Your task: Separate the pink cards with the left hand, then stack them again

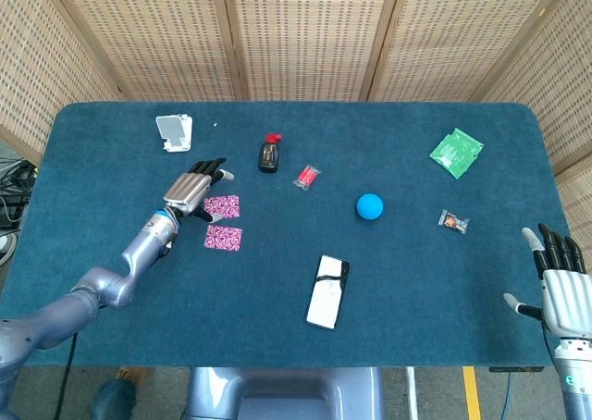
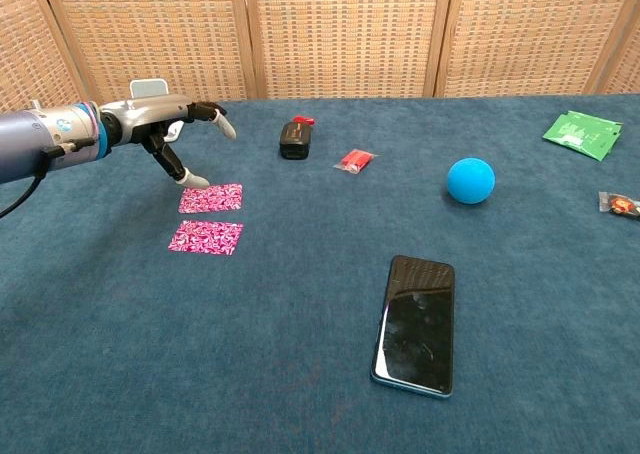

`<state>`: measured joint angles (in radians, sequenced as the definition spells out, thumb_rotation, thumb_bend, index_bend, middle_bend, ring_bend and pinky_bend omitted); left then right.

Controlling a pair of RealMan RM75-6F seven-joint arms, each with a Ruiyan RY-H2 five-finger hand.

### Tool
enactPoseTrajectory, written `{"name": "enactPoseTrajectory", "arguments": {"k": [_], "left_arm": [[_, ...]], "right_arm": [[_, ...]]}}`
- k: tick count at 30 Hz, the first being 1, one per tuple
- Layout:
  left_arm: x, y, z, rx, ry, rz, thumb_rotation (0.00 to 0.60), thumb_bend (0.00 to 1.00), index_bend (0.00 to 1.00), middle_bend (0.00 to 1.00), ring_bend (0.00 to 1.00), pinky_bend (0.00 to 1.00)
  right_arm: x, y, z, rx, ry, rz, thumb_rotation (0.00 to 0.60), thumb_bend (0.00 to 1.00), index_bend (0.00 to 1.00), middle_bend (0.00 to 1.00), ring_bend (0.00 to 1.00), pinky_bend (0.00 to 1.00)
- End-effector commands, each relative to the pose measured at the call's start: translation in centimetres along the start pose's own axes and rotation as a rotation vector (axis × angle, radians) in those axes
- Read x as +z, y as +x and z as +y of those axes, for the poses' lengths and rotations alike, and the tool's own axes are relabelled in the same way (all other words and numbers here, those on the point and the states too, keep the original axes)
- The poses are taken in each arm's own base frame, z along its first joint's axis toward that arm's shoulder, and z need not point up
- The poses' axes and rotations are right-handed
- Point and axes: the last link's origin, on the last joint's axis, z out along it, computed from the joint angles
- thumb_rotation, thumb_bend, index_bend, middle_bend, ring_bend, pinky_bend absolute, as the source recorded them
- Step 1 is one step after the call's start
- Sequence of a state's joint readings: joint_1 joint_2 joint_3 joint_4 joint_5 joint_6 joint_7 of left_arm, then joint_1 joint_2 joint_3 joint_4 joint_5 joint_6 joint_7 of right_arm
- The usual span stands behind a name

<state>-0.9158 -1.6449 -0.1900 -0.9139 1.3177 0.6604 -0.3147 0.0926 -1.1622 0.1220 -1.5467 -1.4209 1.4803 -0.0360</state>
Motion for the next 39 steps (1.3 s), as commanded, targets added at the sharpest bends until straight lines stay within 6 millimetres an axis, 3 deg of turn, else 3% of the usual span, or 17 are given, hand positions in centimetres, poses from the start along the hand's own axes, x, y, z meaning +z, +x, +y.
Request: {"name": "enactPoseTrajectory", "arguments": {"k": [1,4,7,25,39], "left_arm": [[-3.9,0.4,0.1,0.069,-0.089,-0.001,0.600,0.22,0.27,0.00,0.00,0.00],[-5.9,-1.4,0.2,0.101,-0.114,-0.059,0.600,0.23,0.27,0.00,0.00,0.00],[-6.6,-2.8,0.2,0.133,-0.117,-0.072,0.600,0.23,0.28,0.00,0.00,0.00],[-4.4,-5.4,-0.8,0.127,-0.024,-0.110,0.600,0.23,0.28,0.00,0.00,0.00],[-3.4,-6.3,-0.5,0.139,-0.020,-0.121,0.600,0.23,0.30,0.00,0.00,0.00]], "right_arm": [[-0.1,0.1,0.0,0.001,0.002,0.003,0.600,0.00,0.00,0.00,0.00,0.00],[-0.2,0.2,-0.1,0.003,0.009,0.006,0.600,0.00,0.00,0.00,0.00,0.00],[-0.3,0.2,-0.3,0.002,0.017,0.007,0.600,0.00,0.00,0.00,0.00,0.00],[-0.1,0.0,-0.2,0.005,0.013,-0.003,0.600,0.00,0.00,0.00,0.00,0.00],[0.0,-0.1,-0.1,0.003,0.011,-0.005,0.600,0.00,0.00,0.00,0.00,0.00]]}}
